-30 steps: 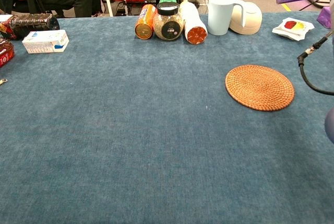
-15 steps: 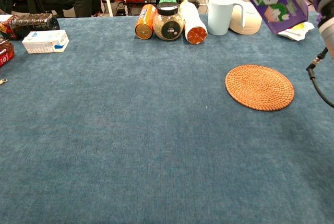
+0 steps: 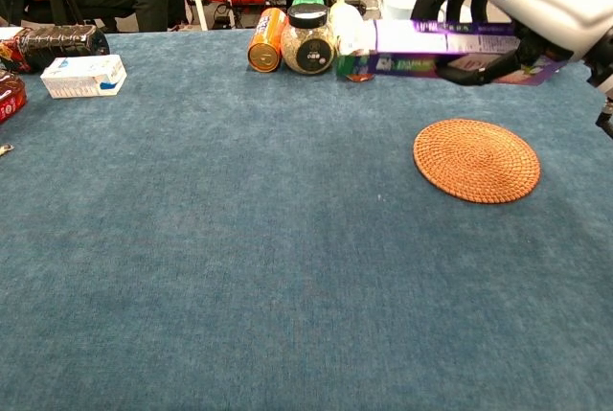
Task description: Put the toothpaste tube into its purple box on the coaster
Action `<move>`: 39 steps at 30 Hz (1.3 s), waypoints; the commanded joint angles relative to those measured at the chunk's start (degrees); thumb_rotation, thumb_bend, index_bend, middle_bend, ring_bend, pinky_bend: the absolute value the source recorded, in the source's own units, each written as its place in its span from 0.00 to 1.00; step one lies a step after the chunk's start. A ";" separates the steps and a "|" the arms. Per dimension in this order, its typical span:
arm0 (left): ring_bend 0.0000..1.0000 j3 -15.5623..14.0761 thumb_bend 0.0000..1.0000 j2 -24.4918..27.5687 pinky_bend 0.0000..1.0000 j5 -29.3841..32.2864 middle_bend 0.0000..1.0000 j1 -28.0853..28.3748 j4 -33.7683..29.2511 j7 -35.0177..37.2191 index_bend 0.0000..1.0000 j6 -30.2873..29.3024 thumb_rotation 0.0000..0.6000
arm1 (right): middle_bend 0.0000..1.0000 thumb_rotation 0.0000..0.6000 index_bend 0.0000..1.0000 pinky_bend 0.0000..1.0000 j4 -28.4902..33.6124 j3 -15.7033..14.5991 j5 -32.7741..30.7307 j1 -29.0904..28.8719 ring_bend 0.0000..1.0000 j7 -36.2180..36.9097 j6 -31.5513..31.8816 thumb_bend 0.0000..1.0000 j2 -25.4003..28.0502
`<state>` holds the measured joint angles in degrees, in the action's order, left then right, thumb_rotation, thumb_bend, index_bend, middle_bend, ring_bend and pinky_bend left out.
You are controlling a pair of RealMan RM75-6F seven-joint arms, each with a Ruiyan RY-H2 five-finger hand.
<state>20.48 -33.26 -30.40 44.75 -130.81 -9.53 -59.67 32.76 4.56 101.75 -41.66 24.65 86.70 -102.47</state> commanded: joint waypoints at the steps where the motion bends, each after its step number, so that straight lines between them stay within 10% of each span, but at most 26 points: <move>1: 0.14 -1.03 0.27 -1.21 0.45 -1.60 0.00 -0.86 1.18 0.04 0.00 0.07 1.00 | 0.47 1.00 0.40 0.60 -2.23 -2.37 0.83 -0.36 0.49 -2.32 -3.14 0.52 0.36; 18: 0.14 -3.07 0.27 -5.06 0.45 -4.20 0.00 -1.94 5.86 0.67 0.00 1.87 1.00 | 0.49 1.00 0.41 0.60 -10.40 -4.28 -1.82 -0.44 0.50 -6.22 -6.86 0.52 -5.31; 39: 0.14 -3.09 0.27 -3.12 0.45 -7.51 0.00 -5.08 6.59 4.55 0.00 2.44 1.00 | 0.19 1.00 0.16 0.34 0.89 -5.32 -4.09 1.90 0.23 -2.45 -6.89 0.09 -0.08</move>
<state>17.40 -36.44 -37.81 39.77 -124.27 -5.09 -57.27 31.57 -0.57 97.48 -40.06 22.20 78.85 -104.06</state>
